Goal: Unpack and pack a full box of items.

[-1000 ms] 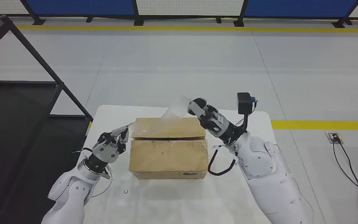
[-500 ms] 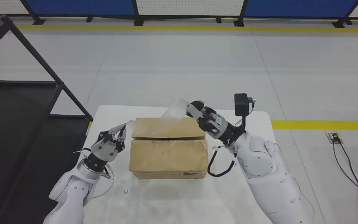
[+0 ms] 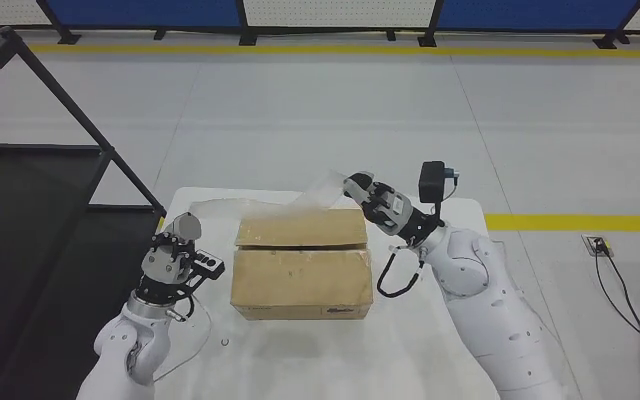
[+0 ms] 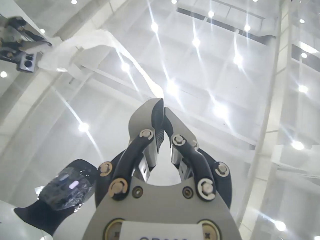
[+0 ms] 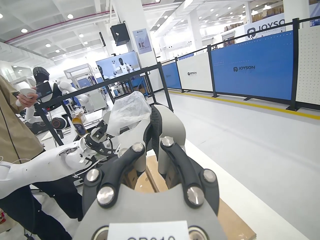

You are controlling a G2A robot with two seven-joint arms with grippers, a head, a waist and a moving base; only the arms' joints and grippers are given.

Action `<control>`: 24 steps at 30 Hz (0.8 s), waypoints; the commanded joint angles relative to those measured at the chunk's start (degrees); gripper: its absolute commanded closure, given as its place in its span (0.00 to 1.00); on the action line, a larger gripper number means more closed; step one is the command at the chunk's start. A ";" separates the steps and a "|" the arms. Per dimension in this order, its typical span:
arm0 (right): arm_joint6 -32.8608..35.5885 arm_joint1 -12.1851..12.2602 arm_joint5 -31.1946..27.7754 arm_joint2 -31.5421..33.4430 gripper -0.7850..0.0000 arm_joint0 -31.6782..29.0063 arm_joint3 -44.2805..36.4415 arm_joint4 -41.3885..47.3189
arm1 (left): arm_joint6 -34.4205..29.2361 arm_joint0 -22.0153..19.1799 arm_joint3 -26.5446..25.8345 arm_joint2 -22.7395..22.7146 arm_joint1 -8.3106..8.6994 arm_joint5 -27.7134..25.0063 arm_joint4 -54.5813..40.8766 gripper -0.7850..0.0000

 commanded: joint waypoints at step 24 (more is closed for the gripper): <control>0.94 0.70 -0.60 0.67 1.00 -1.67 -3.72 0.94 | -0.02 0.01 -0.02 0.01 0.00 -0.04 2.93 0.00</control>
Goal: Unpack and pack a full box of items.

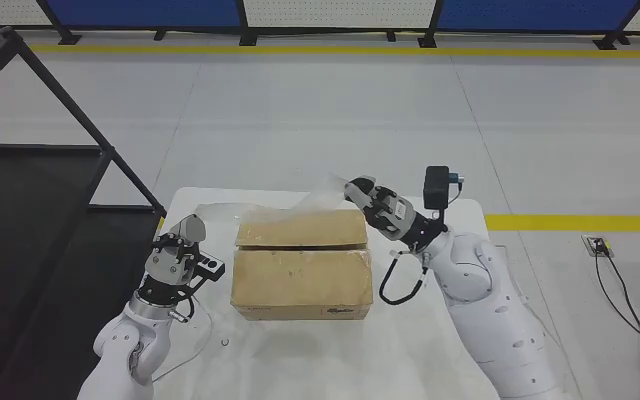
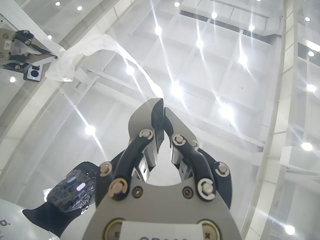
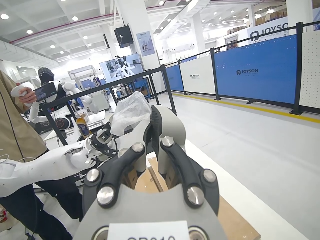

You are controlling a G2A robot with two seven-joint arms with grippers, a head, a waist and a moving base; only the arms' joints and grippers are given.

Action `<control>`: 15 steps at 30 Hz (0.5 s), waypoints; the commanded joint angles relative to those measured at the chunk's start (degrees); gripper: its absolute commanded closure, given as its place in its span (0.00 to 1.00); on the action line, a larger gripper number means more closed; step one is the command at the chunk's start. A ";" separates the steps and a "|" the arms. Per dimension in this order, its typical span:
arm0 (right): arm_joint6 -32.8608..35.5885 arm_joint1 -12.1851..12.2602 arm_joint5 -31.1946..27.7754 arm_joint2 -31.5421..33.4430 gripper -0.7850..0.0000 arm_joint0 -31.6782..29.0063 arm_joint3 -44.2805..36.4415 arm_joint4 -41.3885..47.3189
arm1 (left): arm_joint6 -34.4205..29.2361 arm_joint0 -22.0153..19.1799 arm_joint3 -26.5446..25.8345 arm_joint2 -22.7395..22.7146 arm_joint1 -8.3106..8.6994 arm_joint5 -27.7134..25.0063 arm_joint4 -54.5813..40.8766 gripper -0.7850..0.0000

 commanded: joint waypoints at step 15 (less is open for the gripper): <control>2.72 0.78 6.32 1.78 1.00 -0.68 -9.40 0.65 | 0.00 0.00 0.00 0.00 0.00 0.00 0.00 0.00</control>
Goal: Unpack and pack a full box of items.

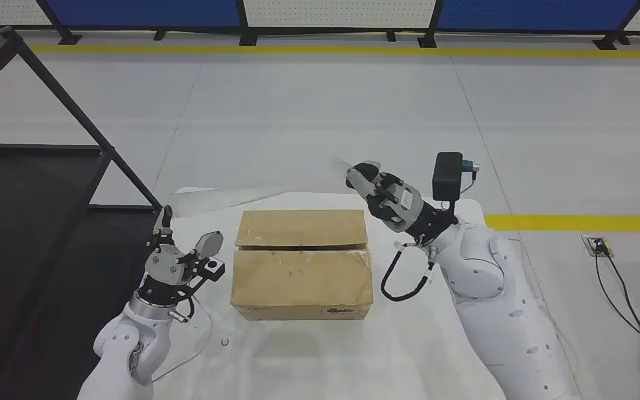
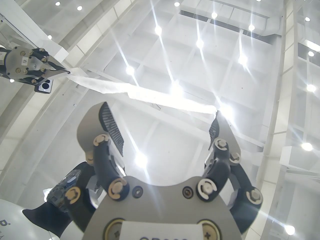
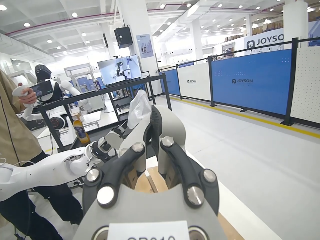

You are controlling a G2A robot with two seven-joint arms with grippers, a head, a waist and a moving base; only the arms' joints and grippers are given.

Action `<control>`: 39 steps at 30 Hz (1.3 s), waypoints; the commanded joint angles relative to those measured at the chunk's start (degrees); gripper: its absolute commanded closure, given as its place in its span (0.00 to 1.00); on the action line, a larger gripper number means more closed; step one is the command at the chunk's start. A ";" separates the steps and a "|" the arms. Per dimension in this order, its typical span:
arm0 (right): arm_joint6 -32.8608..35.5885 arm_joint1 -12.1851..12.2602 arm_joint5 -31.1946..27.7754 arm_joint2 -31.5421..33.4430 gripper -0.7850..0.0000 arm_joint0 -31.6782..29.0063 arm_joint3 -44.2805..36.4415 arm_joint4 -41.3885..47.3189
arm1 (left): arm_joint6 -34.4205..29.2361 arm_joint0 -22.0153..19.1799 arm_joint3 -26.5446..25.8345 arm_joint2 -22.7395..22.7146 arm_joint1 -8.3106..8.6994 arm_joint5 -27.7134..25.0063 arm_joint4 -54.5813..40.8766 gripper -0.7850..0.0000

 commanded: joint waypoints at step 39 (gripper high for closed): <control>2.82 0.92 4.22 0.42 1.00 1.21 -9.68 3.04 | -7.86 4.90 -6.82 0.86 2.79 13.29 30.15 0.00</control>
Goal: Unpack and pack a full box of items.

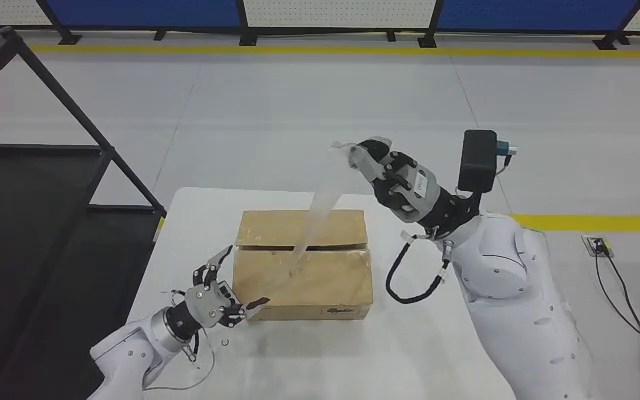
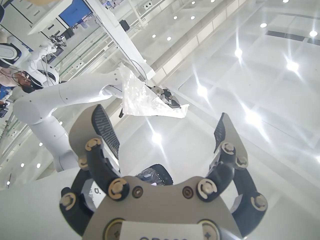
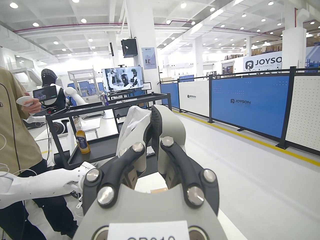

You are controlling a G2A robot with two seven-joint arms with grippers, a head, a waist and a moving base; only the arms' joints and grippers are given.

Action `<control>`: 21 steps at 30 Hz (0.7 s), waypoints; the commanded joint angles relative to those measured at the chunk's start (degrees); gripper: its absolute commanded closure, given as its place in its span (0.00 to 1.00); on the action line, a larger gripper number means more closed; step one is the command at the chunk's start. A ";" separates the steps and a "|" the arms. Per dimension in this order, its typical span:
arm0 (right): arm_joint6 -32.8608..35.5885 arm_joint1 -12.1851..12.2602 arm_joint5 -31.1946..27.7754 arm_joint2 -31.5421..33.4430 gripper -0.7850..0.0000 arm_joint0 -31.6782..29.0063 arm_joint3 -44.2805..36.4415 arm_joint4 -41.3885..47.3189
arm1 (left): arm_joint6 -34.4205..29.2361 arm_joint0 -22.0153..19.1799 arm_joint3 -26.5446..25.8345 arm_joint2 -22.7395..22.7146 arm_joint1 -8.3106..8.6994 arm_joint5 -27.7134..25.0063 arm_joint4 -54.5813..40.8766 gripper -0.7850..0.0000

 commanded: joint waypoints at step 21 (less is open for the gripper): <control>-2.87 0.37 -2.01 0.31 1.00 -1.38 -0.53 2.72 | -3.11 4.24 -5.03 1.79 1.01 -13.55 15.10 0.02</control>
